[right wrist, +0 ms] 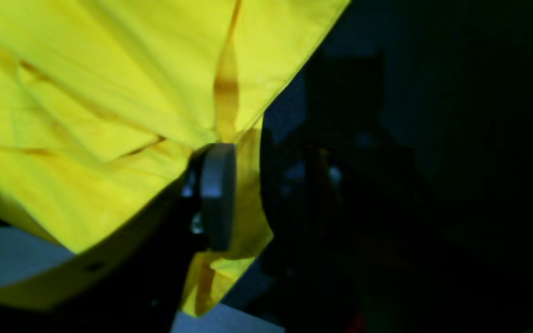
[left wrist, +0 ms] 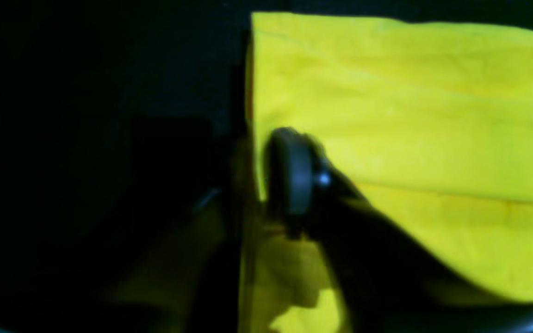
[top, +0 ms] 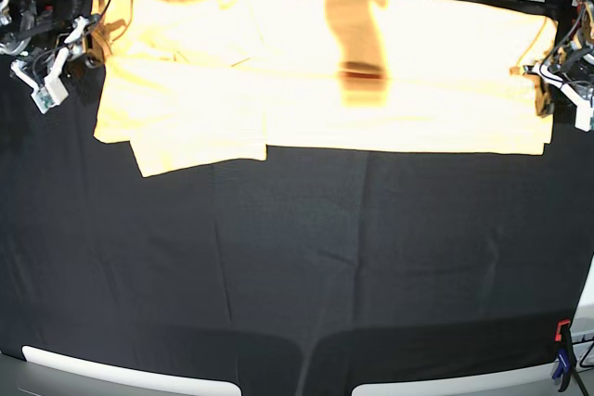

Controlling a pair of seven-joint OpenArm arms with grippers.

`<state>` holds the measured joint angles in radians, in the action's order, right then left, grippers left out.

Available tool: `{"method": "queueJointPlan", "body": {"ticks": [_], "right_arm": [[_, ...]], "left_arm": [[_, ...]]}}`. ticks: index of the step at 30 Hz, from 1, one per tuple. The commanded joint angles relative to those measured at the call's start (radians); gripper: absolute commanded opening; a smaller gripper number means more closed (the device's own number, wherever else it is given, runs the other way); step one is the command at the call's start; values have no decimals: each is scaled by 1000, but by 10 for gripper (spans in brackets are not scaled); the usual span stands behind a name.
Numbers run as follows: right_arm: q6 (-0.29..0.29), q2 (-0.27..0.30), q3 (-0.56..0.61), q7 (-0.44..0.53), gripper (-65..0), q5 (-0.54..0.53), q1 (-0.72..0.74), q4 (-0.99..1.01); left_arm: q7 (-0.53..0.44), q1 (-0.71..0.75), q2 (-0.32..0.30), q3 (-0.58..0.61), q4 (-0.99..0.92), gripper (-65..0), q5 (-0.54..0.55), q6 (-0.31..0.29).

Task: Layout the t-shirt on the table in an organized manner, then fold the t-shirt properly
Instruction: 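Release the hem and lift both grippers away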

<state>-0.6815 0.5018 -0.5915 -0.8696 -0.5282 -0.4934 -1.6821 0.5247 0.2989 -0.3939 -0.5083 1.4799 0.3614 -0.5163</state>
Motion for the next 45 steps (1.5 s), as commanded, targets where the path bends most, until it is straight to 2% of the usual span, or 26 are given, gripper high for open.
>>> {"method": "queueJointPlan", "body": {"ticks": [1, 3, 7, 9, 14, 17, 20, 23, 26, 29, 32, 35, 38, 40, 43, 45], "right_arm": [[1, 22, -11, 16, -397, -34, 7, -16], [1, 22, -11, 16, -397, -54, 14, -16], [1, 22, -11, 16, -397, -85, 20, -16], [1, 22, -11, 15, -397, -85, 19, -16], [1, 22, -11, 12, -397, -85, 19, -16], [1, 22, -11, 12, -397, -85, 19, -16], [1, 22, -11, 13, -397, -85, 20, -16], [1, 22, -11, 16, -397, -85, 20, -16], [1, 22, -11, 16, -397, -85, 28, -16], [1, 22, -11, 16, -397, -85, 37, -16], [1, 22, -11, 15, -397, -86, 44, -16], [0, 22, -11, 16, -397, -135, 45, -16], [0, 22, -11, 16, -398, -233, 45, -16], [-1, 22, -11, 16, -398, -267, 46, -21], [-1, 22, -11, 16, -398, -267, 57, -41], [-1, 22, -11, 15, -398, -265, 72, -53]], "left_arm": [[-24, -5, -22, -10, 19, -408, 7, 3], [-29, -8, -24, -13, 19, -398, 20, 3], [-29, -8, -27, -35, 17, -398, 134, 5], [-27, -8, -27, -35, 3, -398, 137, 28], [-31, -31, -27, -35, -108, -398, 153, 29], [0, -33, -27, -35, -143, -399, 209, -34], [102, -33, -27, -35, -146, -401, 263, -106], [204, -32, -27, -35, -146, -411, 362, -182], [237, -33, -27, -35, -146, -499, 439, -182], [187, -33, -28, -35, -146, -650, 442, -182], [124, -33, -27, -45, -146, -650, 422, -177], [93, -39, -28, -92, -145, -650, 391, -77], [88, -56, -29, -158, -143, -650, 289, -66], [92, -58, -40, -189, -141, -650, 287, -66], [174, -54, -47, -206, -105, -650, 353, -66], [275, -46, -38, -205, -47, -650, 462, -67]]}}
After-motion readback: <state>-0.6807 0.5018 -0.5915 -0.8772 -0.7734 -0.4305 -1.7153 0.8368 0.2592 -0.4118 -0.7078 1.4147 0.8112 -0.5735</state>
